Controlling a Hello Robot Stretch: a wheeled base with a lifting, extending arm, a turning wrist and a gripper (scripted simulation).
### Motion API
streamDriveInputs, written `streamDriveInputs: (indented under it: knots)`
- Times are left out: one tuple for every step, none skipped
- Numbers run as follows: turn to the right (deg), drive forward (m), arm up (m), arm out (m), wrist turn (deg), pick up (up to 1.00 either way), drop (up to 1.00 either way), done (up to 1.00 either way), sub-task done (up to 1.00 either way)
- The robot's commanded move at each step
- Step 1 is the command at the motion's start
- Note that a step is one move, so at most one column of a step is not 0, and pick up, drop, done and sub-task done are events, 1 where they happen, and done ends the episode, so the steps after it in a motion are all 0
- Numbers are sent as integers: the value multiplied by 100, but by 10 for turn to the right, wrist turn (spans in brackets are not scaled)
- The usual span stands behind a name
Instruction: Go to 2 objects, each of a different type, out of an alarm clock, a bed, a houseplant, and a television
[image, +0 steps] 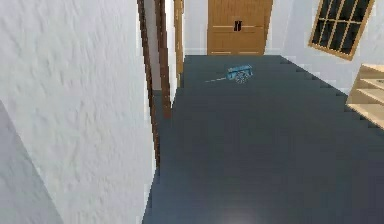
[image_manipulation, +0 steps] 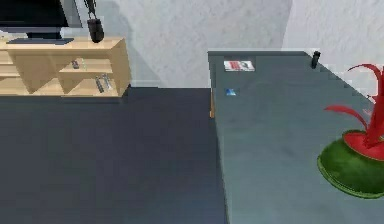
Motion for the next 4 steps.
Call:
streamDriveInputs:
  knots:
    - [0, 25, 0, 0, 0, 0, 0, 0, 0]
    - [450, 0, 0, 0, 0, 0, 0, 0, 0]
    - [390, 0, 0, 0, 0, 0, 0, 0, 0]
    - [0, 100, 0, 0, 0, 0, 0, 0, 0]
